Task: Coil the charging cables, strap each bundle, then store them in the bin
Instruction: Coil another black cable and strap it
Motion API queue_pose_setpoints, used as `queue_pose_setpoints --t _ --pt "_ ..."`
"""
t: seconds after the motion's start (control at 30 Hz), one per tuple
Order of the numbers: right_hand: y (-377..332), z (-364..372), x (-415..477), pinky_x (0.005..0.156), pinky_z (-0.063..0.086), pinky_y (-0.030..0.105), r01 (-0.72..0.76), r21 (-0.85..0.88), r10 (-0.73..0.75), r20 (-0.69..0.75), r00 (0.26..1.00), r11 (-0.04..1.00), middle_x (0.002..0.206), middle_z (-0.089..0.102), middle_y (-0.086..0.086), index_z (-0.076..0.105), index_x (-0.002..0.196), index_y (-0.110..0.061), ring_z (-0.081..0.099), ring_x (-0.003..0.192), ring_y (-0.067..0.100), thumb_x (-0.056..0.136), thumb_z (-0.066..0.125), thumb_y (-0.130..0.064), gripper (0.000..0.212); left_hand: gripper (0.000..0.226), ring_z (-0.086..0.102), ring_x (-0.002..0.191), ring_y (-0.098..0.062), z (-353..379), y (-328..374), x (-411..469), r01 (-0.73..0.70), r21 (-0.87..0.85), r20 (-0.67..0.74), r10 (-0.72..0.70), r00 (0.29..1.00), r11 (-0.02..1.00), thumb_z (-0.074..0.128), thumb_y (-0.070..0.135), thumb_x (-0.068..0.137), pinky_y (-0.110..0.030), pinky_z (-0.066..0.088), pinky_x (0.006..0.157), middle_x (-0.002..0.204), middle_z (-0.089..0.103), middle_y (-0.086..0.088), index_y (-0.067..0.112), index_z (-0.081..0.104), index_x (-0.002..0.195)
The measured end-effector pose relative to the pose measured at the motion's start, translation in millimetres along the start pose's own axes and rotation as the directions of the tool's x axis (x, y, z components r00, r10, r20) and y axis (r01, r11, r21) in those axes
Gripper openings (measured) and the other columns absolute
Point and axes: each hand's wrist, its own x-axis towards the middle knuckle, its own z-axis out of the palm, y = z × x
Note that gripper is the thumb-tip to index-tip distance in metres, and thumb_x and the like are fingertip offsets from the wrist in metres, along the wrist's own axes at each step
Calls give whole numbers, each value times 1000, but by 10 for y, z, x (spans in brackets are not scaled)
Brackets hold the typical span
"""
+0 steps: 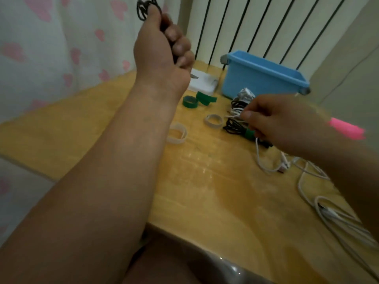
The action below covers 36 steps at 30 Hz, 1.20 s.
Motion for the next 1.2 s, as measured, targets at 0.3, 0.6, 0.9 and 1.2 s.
queue_pose_setpoints --t 0.3,0.6,0.9,1.2 --pt "-54 287 334 70 58 26 -106 368 125 -29 992 924 92 75 -3 74 106 -24 74 86 12 105 65 -30 11 38 32 46 -9 14 34 28 31 -59 -29 -33 999 998 46 35 115 -24 22 39 58 40 7 20 53 81" --pt "-105 366 910 76 51 26 -2 21 2 -7 1000 1000 95 73 -7 74 108 -23 68 92 11 106 62 -32 14 37 32 47 -9 -5 -54 63 64 -46 -23 -65 998 997 46 36 115 -24 23 38 58 42 7 20 54 83" --pt "-154 527 754 85 57 36 232 -432 -131 252 959 871 101 69 -10 72 102 -33 64 94 12 100 63 -54 23 33 33 47 -9 5 -139 63 80 19 -3 -80 997 997 47 40 114 -25 22 39 60 42 7 19 54 90" --pt "116 -6 146 86 57 43 68 499 -37 -73 997 864 78 71 -3 69 90 -28 73 81 15 102 62 -34 15 30 29 53 -12 107 -491 -91 104 558 163 -231 959 823 58 38 111 -24 19 42 63 37 3 19 53 88"
